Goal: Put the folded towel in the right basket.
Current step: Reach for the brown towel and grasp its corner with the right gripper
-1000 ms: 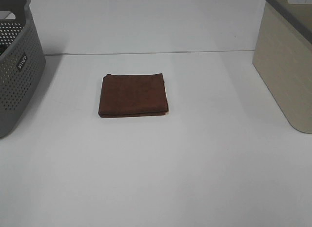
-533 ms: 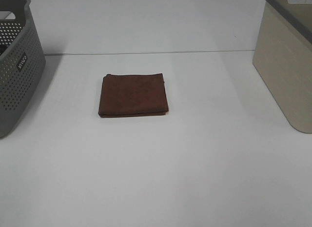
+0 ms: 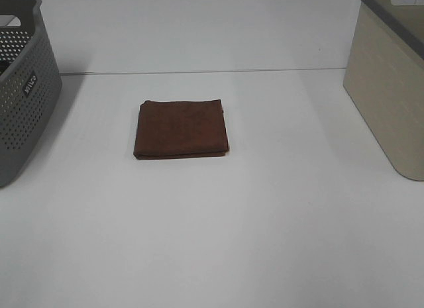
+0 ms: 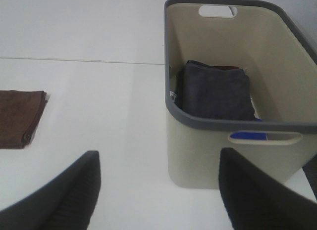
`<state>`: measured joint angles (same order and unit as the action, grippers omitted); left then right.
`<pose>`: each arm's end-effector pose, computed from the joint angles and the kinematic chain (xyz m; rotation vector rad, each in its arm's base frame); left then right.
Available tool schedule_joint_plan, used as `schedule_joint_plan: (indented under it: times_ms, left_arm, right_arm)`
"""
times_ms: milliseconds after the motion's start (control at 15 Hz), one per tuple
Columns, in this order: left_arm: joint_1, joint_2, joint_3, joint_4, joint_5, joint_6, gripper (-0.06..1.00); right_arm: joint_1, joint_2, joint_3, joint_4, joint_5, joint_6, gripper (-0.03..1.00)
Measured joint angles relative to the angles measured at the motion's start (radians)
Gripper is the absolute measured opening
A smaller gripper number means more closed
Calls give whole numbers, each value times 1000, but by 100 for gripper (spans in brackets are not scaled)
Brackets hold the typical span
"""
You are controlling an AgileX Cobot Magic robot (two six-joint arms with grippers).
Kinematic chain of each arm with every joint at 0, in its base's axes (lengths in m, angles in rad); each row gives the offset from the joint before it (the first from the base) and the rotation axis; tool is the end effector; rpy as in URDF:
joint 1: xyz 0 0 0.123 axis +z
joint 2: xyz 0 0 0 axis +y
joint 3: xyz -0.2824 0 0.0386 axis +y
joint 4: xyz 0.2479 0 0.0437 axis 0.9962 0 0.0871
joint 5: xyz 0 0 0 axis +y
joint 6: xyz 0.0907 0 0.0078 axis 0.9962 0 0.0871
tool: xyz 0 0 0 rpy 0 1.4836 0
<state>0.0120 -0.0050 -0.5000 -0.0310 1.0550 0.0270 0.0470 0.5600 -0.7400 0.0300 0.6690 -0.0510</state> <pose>-0.0054 -0.0025 0.2776 0.0167 2.0332 -0.0125 0.1008 0.0064 0.3574 -0.0856 1.9706 0.0311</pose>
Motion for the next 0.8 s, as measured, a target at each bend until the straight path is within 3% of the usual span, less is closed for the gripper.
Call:
schedule_joint_plan:
  times_ms: [400,800]
  left_arm:
    - [0,0,0,0,0,0,97]
    - [0,0,0,0,0,0,97]
  right_arm:
    - [0,512,-337,127,14,-3,65]
    - [1,961,-726,250,168,-135,65]
